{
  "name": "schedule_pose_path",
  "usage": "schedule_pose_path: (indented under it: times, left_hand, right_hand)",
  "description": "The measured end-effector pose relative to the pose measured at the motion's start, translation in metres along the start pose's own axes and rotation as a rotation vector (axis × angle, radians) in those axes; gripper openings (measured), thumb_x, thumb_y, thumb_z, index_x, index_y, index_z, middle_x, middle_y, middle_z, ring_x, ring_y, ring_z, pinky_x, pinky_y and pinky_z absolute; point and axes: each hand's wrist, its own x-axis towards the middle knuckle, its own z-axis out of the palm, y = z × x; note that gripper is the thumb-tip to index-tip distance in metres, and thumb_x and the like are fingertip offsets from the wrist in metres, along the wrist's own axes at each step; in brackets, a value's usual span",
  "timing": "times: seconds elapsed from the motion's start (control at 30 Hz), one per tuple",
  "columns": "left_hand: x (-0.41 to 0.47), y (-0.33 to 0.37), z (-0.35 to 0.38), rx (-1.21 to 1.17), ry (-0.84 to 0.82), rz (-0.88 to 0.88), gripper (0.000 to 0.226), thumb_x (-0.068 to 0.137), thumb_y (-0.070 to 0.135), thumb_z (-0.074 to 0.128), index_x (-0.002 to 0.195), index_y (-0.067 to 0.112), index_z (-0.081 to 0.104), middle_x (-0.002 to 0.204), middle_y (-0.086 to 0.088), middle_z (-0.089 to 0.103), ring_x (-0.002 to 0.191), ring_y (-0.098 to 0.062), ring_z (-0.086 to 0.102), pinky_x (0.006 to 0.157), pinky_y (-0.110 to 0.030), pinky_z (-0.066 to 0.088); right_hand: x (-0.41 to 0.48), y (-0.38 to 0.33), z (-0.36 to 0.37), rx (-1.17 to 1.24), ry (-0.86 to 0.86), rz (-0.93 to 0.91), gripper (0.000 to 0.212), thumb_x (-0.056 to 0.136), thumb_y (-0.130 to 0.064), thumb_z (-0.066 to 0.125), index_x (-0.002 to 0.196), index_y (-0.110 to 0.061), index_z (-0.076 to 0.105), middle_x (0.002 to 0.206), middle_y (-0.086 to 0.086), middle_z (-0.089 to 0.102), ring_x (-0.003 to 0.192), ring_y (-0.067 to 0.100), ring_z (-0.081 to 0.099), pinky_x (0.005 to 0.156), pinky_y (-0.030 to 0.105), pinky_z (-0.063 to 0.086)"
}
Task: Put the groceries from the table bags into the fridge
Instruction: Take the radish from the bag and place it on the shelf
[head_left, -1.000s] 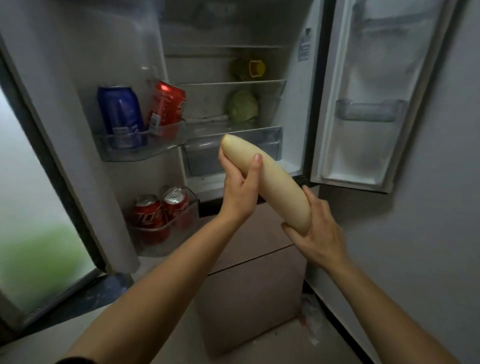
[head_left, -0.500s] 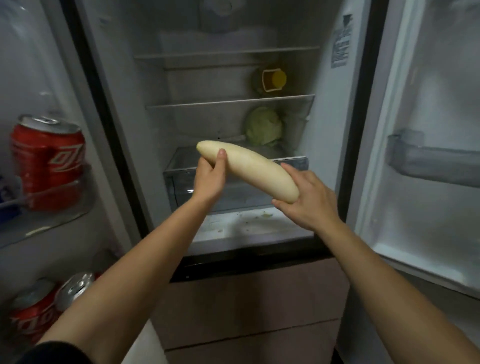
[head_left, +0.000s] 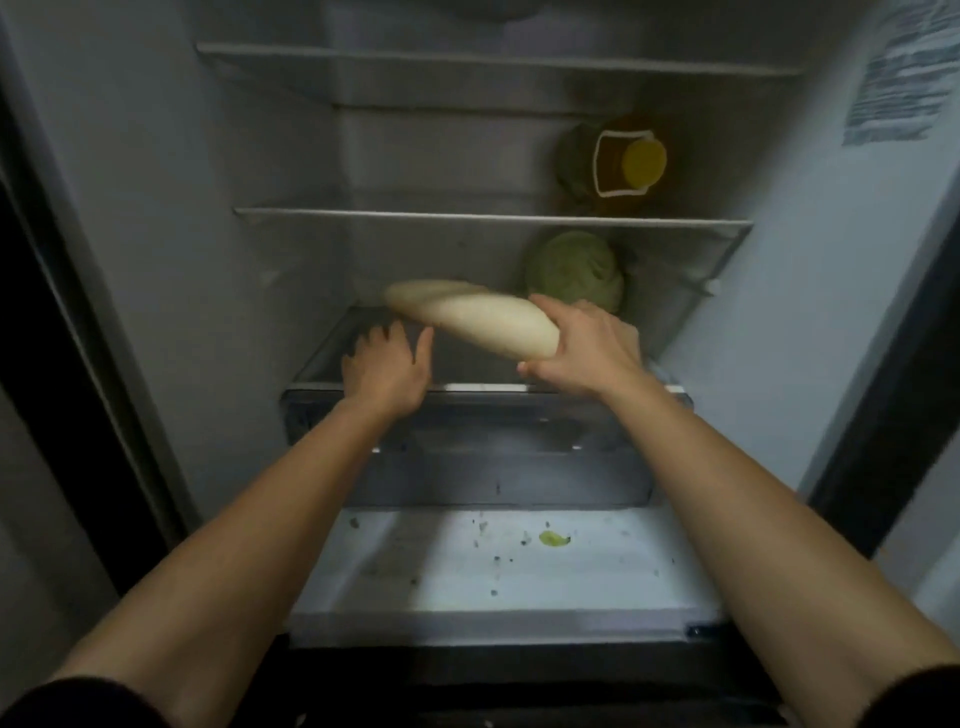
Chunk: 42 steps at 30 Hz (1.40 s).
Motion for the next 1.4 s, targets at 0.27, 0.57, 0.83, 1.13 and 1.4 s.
schedule_pose_path:
  times: [0.27,0.57,0.83,1.13,1.4]
  left_hand:
    - [0.023,-0.007,0.026,0.216,-0.153,-0.017,0.068,0.099,0.063,0.019,0.145,0.018,0.044,0.148,-0.015,0.045,0.136,-0.034,0.039,0.108,-0.050,0.029]
    - [0.028,-0.010,0.029,0.278,-0.212,-0.007,0.070,0.098,0.065,0.016,0.147,0.022,0.042,0.152,-0.011,0.040,0.141,-0.033,0.031,0.113,-0.055,0.022]
    - [0.030,-0.009,0.031,0.292,-0.210,-0.016,0.070,0.097,0.065,0.016,0.145,0.023,0.044,0.151,-0.011,0.042,0.140,-0.033,0.033,0.113,-0.055,0.025]
    - [0.027,-0.011,0.032,0.265,-0.173,-0.013,0.063,0.098,0.059,0.021,0.138,0.022,0.052,0.144,-0.012,0.048,0.134,-0.033,0.039,0.109,-0.052,0.030]
    - [0.010,-0.009,0.029,0.161,0.064,0.037,0.048,0.100,0.042,0.032,0.108,0.012,0.068,0.116,-0.017,0.065,0.110,-0.036,0.056,0.091,-0.043,0.041]
  right_hand:
    - [0.124,-0.009,0.047,0.063,-0.164,-0.035,0.079,0.077,-0.051,0.077,0.146,-0.037,0.041,0.141,0.004,0.056,0.123,0.029,0.056,0.098,0.036,0.049]
    - [0.177,-0.008,0.093,0.035,-0.187,-0.099,0.085,0.068,-0.052,0.081,0.144,-0.036,0.047,0.141,0.008,0.058,0.126,0.031,0.056,0.099,0.041,0.049]
    - [0.180,0.005,0.125,-0.085,-0.086,-0.105,0.090,0.084,-0.055,0.067,0.158,-0.029,0.023,0.139,0.022,0.045,0.123,0.042,0.049,0.102,0.043,0.041]
    - [0.157,-0.005,0.118,-0.109,-0.143,-0.045,0.093,0.093,-0.052,0.055,0.160,-0.024,-0.003,0.164,0.019,0.010,0.149,0.039,0.015,0.120,0.048,0.015]
    - [0.086,0.002,0.095,-0.047,-0.136,-0.080,0.079,0.097,-0.044,0.053,0.160,-0.023,0.010,0.165,0.017,0.010,0.148,0.039,0.019,0.117,0.048,0.028]
